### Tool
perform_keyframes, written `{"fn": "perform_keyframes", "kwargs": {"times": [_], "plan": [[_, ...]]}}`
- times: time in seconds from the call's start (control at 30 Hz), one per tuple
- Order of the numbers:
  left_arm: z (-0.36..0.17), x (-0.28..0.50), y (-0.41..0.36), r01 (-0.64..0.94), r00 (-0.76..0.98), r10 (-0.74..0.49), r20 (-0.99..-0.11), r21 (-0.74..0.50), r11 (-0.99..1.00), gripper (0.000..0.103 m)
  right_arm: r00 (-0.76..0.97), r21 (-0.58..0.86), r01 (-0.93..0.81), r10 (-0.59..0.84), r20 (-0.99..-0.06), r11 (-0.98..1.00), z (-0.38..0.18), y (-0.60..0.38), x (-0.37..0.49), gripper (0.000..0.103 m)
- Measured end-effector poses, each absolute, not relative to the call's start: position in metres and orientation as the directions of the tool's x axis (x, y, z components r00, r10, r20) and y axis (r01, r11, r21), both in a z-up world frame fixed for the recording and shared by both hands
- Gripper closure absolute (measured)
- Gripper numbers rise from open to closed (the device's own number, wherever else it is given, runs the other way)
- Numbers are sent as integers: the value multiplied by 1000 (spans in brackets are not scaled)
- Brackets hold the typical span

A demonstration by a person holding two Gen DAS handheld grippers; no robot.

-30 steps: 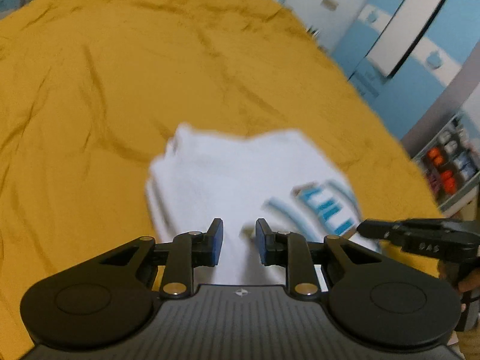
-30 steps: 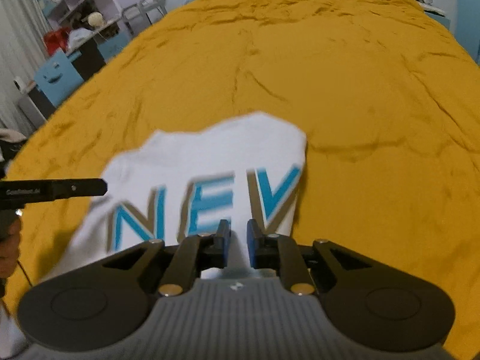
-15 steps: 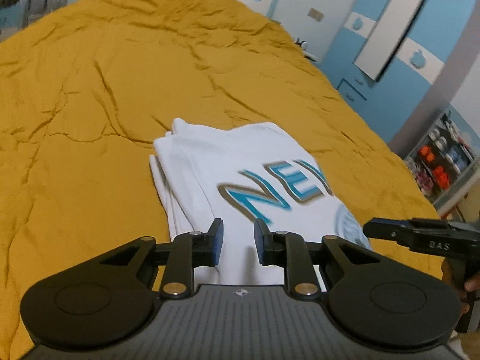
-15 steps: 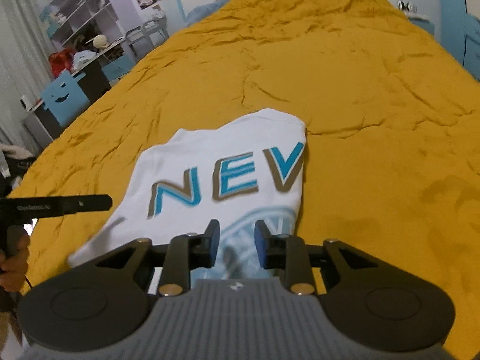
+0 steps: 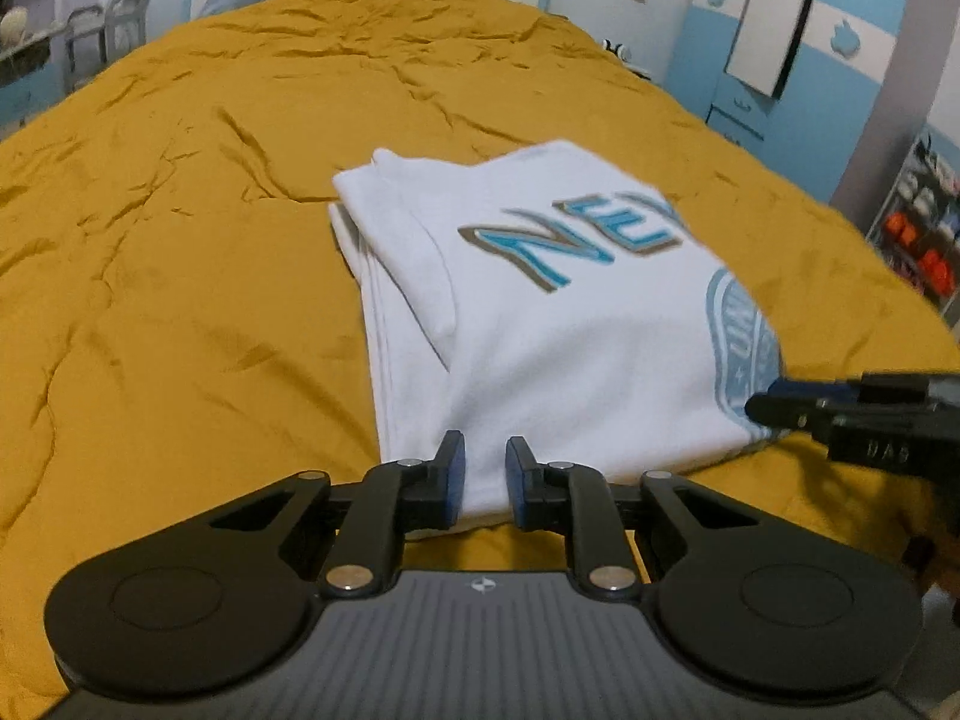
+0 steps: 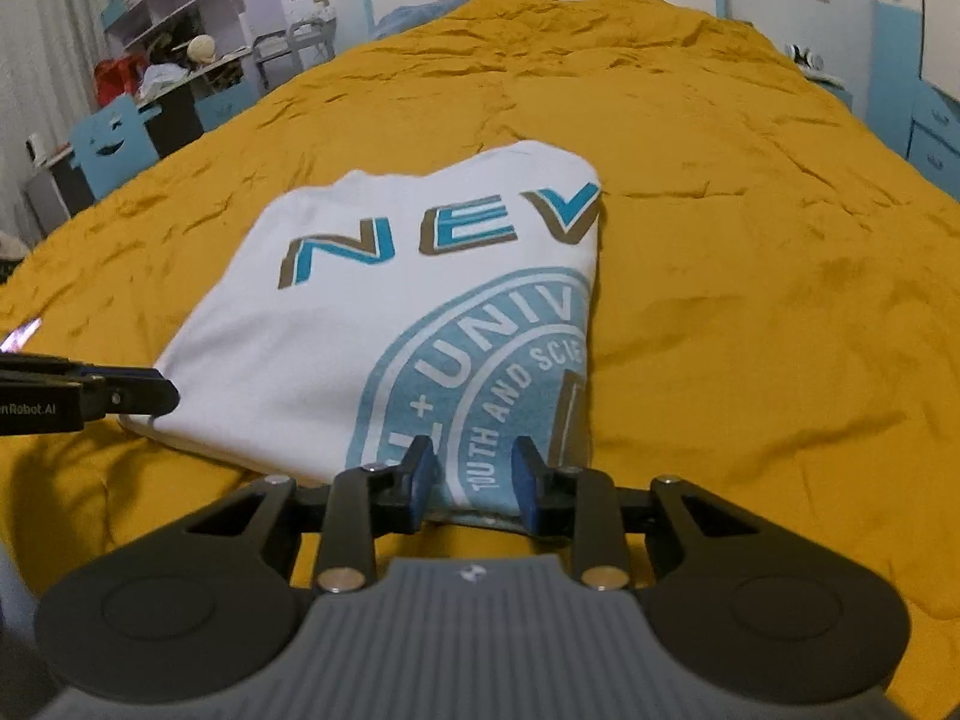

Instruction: Fold small clothes

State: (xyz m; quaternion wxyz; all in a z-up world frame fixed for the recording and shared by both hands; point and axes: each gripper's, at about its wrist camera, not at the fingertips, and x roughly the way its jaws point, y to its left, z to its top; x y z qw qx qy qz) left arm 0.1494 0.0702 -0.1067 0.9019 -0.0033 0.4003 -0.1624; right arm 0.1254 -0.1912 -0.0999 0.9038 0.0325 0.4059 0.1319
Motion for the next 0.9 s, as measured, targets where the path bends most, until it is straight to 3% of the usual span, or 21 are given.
{"fn": "perform_keyframes", "kwargs": {"times": [0.37, 0.4, 0.43, 0.53, 0.7, 0.77, 0.87, 0.9], "plan": [[-108, 147, 72, 289, 646, -292, -706, -129, 949, 81, 630, 173, -216, 272, -728, 961, -116, -197, 128, 79], [-102, 148, 72, 291, 646, -293, -705, -128, 948, 81, 620, 175, -212, 271, -736, 961, -112, -196, 130, 78], [-96, 148, 71, 290, 648, -296, -702, -132, 948, 79, 606, 182, -211, 275, -747, 960, -106, -195, 134, 70], [-76, 145, 69, 299, 677, -304, -671, -127, 946, 68, 549, 261, -226, 344, -762, 939, -86, -197, 144, 38], [-32, 138, 63, 341, 757, -315, -572, -65, 938, 55, 602, 203, -274, 332, -726, 940, -38, -189, 143, 34], [-17, 134, 59, 335, 796, -305, -524, -40, 942, 31, 645, 189, -287, 335, -687, 939, -18, -190, 139, 26], [3, 124, 55, 316, 864, -288, -413, 1, 949, 9, 721, 147, -286, 313, -619, 947, 9, -191, 130, 22], [8, 120, 53, 304, 885, -278, -373, 11, 953, 7, 742, 135, -281, 304, -598, 950, 15, -192, 126, 22]]}}
